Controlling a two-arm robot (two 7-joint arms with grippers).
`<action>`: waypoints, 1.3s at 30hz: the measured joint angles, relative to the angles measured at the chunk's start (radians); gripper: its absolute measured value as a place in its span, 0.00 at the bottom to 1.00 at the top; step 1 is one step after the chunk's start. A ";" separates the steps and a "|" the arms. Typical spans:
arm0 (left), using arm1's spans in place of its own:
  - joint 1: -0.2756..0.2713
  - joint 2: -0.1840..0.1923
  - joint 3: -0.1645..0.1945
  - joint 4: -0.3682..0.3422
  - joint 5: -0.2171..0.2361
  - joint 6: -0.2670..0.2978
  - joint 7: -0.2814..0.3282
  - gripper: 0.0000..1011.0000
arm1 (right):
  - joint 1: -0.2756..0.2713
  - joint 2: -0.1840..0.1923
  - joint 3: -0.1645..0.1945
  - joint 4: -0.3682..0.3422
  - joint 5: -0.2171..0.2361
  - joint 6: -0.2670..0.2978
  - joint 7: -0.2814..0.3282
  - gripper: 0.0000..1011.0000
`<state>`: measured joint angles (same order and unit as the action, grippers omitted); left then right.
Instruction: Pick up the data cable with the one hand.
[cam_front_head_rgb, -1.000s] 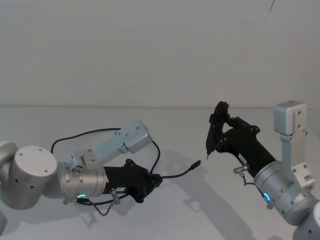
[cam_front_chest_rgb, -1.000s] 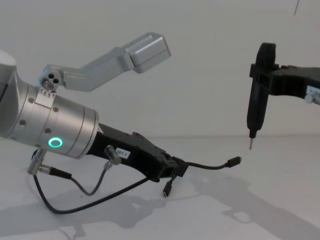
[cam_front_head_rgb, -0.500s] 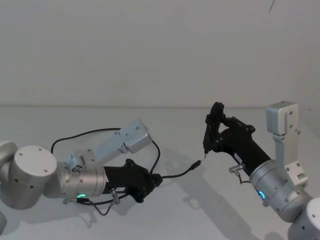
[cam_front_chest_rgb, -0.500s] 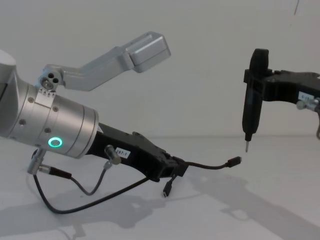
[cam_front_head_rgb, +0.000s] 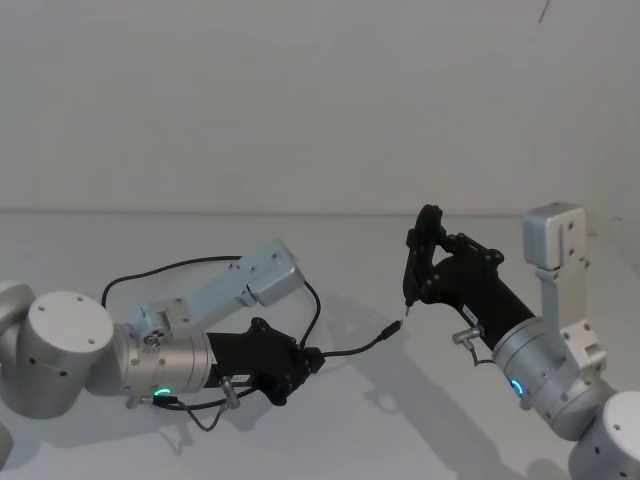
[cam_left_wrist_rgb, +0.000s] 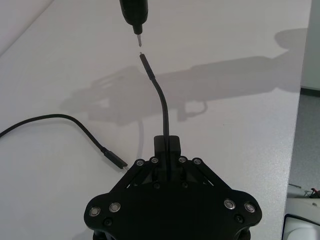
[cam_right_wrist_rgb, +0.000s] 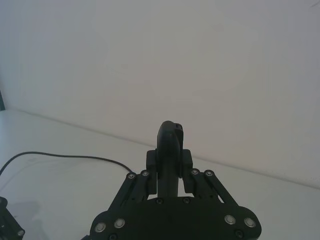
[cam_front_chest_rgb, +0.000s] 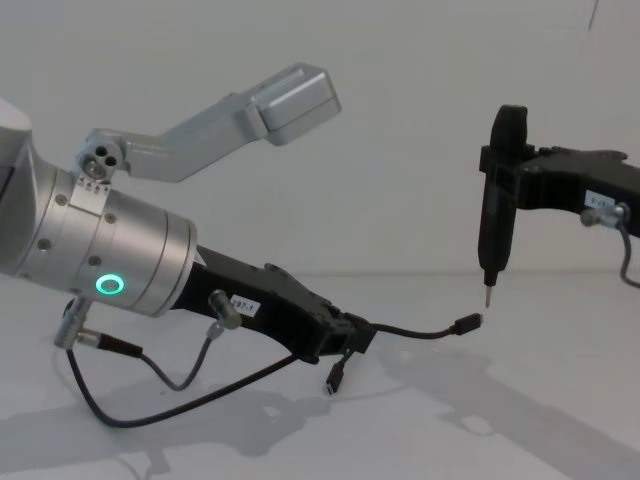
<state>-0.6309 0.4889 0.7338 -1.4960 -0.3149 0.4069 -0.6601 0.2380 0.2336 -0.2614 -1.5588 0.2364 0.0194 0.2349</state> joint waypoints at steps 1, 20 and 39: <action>0.000 0.000 0.000 0.000 0.000 0.000 0.000 0.04 | 0.001 -0.001 0.000 0.004 -0.003 -0.001 0.001 0.28; 0.000 0.000 0.000 0.000 0.000 0.000 0.000 0.04 | 0.004 -0.017 0.007 0.031 -0.025 -0.002 0.004 0.28; 0.000 0.000 0.000 0.000 0.000 0.000 0.000 0.04 | -0.001 -0.027 0.008 0.027 -0.018 0.011 0.012 0.28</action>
<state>-0.6309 0.4888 0.7338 -1.4959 -0.3149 0.4070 -0.6601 0.2372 0.2069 -0.2530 -1.5313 0.2179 0.0304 0.2468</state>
